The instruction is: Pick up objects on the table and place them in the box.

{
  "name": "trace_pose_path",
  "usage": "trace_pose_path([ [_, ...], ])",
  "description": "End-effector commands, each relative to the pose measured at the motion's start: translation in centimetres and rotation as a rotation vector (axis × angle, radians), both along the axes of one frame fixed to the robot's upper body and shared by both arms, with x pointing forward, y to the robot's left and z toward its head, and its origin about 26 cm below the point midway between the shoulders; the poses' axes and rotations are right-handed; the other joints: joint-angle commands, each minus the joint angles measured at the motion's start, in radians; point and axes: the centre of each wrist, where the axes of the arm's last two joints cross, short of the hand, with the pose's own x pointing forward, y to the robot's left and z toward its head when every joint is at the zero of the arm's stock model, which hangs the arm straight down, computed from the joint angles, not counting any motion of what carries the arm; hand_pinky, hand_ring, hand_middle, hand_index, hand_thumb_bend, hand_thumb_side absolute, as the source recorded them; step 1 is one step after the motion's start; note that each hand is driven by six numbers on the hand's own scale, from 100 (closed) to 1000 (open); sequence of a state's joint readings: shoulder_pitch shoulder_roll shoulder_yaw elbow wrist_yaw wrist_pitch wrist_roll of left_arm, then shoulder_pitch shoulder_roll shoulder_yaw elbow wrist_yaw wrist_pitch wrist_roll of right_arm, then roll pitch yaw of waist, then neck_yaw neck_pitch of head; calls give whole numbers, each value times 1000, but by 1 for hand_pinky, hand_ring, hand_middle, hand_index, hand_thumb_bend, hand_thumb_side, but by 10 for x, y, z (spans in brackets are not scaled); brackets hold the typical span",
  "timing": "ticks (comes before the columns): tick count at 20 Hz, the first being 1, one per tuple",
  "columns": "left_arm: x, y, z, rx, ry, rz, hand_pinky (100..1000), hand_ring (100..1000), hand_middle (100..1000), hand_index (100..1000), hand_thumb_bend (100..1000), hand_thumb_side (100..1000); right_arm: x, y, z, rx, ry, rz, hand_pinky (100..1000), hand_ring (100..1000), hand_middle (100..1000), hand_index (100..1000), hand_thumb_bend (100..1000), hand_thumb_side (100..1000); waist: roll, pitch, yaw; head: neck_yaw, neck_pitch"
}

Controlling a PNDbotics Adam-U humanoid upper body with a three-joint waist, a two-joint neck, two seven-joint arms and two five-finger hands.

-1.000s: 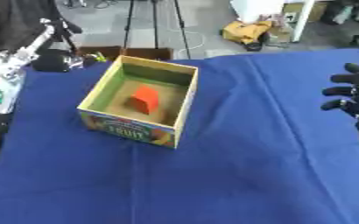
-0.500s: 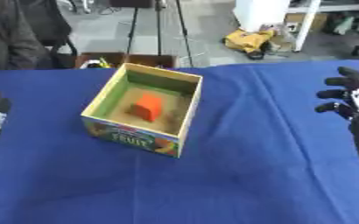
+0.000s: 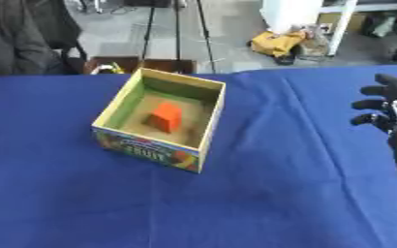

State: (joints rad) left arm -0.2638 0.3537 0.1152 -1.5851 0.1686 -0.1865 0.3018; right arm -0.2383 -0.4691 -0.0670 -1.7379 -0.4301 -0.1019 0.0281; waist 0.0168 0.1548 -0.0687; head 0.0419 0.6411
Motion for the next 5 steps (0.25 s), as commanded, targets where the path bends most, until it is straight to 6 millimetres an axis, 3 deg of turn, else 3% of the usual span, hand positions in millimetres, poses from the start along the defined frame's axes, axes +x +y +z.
trace_pose_path([
  [1,-1,8,12,31,-25,-4,705,686,677,784,786,862,1,-4,10,-21,-24,2,532,649,678,843,144,553,2,-14,1,1,2],
  [5,-1,8,12,33,-14,-7,705,685,677,785,785,863,1,-4,11,-20,-23,2,532,648,678,841,142,554,3,-15,3,2,3],
])
